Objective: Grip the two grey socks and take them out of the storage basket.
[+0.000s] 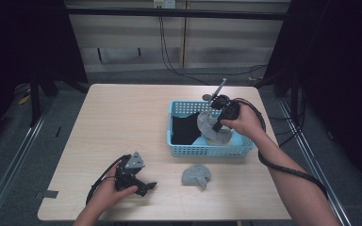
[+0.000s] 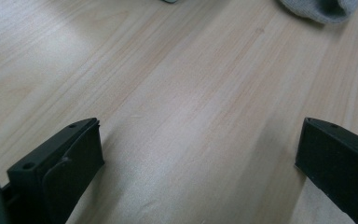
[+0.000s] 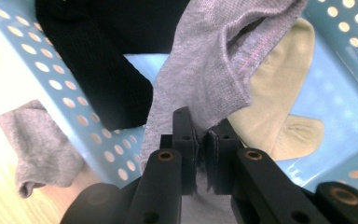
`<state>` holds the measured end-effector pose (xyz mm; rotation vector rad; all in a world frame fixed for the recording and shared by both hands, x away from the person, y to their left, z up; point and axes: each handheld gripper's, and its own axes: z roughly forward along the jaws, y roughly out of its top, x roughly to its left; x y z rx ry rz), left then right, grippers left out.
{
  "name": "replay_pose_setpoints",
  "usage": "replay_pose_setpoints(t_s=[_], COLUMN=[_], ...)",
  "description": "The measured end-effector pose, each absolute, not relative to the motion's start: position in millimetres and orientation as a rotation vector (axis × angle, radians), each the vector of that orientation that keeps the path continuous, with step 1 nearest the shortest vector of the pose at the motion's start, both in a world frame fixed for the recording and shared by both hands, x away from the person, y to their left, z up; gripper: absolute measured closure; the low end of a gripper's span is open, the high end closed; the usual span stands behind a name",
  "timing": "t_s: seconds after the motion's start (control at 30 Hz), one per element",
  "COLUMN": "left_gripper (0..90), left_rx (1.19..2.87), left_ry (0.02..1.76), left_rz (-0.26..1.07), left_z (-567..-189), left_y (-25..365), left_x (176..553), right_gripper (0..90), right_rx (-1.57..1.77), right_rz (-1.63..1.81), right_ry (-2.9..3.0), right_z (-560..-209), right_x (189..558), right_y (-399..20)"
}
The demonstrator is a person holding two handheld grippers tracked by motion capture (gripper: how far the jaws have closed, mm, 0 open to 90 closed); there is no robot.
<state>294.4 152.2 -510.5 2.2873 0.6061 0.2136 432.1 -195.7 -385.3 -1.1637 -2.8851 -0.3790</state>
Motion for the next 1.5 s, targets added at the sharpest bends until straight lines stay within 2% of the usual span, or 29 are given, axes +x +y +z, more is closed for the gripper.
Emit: replay_pose_setpoints(t_s=[0.7, 1.5], left_gripper=[0.0, 0.0], left_rx=[2.288, 2.29], left_ry=[0.605, 0.607], left_rz=[0.212, 0.209], left_z=[-510.3, -510.3], left_y=[152.2, 152.2], left_x=[294.5, 294.3], right_gripper=[84.0, 83.7], right_rx=[-1.066, -0.84], right_rz=[-0.357, -0.399], right_ry=[-2.952, -3.042], right_z=[-348.1, -328.3], right_x=[414.5, 363.2], right_y=[-192.6, -168.1])
